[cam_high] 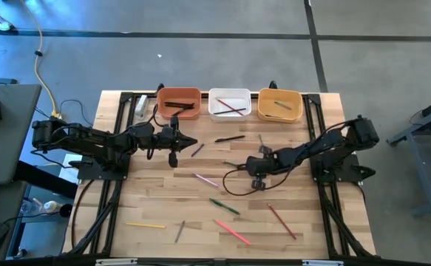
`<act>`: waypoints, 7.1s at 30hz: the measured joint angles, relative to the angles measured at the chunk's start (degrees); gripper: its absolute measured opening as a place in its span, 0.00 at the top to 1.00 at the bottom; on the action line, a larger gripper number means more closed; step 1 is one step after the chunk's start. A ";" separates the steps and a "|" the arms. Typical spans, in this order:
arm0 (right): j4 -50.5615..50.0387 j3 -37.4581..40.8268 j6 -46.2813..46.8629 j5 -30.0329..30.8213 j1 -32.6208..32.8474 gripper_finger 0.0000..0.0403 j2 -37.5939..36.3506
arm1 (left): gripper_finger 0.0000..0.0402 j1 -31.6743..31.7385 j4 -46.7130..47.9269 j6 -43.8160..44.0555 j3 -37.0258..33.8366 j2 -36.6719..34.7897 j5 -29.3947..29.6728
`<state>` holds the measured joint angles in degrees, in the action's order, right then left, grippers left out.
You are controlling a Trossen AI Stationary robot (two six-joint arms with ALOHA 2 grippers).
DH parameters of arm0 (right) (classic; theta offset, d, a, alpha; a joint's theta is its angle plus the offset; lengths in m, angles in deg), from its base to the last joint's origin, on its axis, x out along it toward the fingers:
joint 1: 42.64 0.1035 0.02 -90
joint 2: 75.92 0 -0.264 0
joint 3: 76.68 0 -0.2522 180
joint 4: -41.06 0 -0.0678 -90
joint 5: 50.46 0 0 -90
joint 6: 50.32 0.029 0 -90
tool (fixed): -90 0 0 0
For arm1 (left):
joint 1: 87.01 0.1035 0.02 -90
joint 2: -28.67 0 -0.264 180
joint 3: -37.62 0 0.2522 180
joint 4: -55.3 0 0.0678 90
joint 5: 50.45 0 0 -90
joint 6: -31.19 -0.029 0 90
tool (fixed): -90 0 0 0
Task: Sort crayons/erasers/pens/pencils in bins
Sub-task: Put the green pencil into the white bin, then put the blue crayon into the yellow bin
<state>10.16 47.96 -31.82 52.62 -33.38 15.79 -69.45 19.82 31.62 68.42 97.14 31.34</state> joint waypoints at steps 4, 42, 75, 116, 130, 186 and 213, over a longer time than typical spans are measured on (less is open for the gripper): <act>5.44 0.86 0.25 2.19 1.12 0.96 -2.94 | 1.00 0.00 0.13 0.00 0.00 0.00 -0.04; -11.12 -35.23 -21.17 -0.10 -36.74 0.99 15.26 | 1.00 -0.02 -0.31 0.45 0.00 0.00 -0.02; -17.64 -39.69 -30.12 -7.43 -43.78 0.99 21.56 | 1.00 -0.04 -0.35 0.02 0.00 0.00 0.00; 27.75 -9.97 -28.83 -13.51 -36.36 0.99 -1.45 | 1.00 -0.04 -0.17 -0.11 0.02 0.00 0.00; 59.58 17.39 -23.51 -12.42 -25.64 1.00 -19.04 | 1.00 -2.98 15.21 0.33 3.67 0.00 11.40; 64.06 19.89 -21.97 -12.70 -22.21 1.00 -20.33 | 0.94 -5.99 30.58 10.91 8.31 25.05 19.39; 58.67 19.89 -7.37 -12.72 -20.49 0.73 -12.07 | 0.96 -6.54 19.69 12.89 7.98 18.60 10.87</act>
<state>68.82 67.85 -39.19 39.90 -53.88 3.71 -75.98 39.51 44.51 76.39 115.74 42.21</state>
